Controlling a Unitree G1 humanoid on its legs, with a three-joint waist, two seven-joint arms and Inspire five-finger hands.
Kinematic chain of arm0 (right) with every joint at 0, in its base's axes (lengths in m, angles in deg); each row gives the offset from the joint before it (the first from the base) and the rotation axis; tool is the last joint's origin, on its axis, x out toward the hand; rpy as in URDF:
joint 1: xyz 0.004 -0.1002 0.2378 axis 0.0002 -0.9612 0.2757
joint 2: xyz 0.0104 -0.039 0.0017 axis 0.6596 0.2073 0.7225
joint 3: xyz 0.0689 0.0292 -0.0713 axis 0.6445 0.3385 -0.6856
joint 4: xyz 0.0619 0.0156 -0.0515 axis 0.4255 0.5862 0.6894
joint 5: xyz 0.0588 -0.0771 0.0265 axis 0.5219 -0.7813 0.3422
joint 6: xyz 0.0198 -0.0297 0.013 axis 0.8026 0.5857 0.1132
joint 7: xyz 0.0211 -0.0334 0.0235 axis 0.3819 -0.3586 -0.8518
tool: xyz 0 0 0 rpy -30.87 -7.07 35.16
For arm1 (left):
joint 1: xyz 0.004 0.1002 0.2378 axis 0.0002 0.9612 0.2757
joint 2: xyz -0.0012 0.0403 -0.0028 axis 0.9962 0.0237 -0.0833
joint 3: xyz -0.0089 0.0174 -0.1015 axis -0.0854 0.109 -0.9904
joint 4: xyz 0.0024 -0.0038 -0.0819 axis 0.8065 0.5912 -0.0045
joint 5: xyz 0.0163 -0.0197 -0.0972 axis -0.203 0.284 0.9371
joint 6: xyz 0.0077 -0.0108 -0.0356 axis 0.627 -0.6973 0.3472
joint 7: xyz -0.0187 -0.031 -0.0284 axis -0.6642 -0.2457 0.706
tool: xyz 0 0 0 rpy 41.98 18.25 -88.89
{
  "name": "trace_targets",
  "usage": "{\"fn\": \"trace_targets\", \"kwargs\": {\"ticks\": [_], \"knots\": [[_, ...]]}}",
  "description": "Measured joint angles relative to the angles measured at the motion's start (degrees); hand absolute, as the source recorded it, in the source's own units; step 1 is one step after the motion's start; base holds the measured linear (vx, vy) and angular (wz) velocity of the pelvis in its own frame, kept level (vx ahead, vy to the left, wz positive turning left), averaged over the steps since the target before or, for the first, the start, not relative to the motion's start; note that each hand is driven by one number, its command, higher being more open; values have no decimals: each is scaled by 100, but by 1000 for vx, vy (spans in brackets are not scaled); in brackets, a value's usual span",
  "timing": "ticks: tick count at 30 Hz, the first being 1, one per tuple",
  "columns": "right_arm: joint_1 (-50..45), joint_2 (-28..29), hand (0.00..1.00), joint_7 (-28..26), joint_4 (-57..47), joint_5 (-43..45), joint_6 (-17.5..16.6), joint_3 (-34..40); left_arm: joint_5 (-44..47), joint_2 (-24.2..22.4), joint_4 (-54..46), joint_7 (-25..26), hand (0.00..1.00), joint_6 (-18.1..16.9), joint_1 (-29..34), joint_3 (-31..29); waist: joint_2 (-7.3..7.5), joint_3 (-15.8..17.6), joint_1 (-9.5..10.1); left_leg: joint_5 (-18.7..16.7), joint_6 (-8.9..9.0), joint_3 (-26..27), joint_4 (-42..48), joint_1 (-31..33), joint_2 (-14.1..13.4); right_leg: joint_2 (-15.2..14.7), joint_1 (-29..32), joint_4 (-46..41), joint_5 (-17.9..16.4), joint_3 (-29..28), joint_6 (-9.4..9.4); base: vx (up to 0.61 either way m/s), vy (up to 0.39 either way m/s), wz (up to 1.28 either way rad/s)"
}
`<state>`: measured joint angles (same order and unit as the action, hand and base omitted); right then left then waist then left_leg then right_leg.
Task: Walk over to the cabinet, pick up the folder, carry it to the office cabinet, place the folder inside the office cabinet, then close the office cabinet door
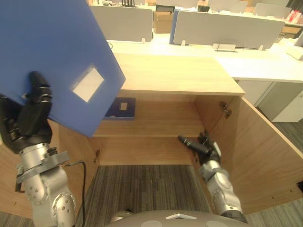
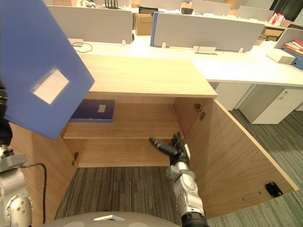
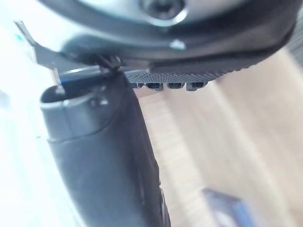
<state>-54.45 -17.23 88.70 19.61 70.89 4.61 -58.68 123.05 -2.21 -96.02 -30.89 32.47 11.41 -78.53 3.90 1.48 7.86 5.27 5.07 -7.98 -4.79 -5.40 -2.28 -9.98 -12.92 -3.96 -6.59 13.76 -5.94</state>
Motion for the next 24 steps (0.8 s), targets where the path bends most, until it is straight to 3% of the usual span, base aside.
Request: {"fn": "trace_targets", "kwargs": {"ticks": [4, 12, 20, 24], "knots": [[193, -28, 100, -140, -875, 411, -95, 186, 388, -41, 11, -381, 0, 11, 7, -44, 13, -9, -25, 9, 4, -19, 0, -2, -8, 9, -5, 7, -8, 27, -1, -9, -12, 2], [1455, -451, 100, -630, -938, 687, -132, -278, 1082, 164, 927, -1170, 0, 112, -203, 67, -64, 21, -16, 38, -2, -21, 0, -2, -11, 15, -4, 3, 1, 39, -15, -5, -2, 0], [3748, -942, 100, -1111, 532, 1055, -25, -1344, 1156, 1145, 2394, -1673, 0, 373, -1279, 818, -110, 50, 187, 80, -5, -81, 2, 15, 23, -2, -21, -10, 20, 58, -34, 1, -4, 2], [4064, -1056, 100, -1215, 777, 1341, 17, -1561, 1157, 1304, 2596, -1879, 0, 419, -1671, 933, -116, 55, 281, 81, -7, -104, 2, 20, 31, -8, -27, -11, 20, 81, -34, 1, -7, 2]]}}
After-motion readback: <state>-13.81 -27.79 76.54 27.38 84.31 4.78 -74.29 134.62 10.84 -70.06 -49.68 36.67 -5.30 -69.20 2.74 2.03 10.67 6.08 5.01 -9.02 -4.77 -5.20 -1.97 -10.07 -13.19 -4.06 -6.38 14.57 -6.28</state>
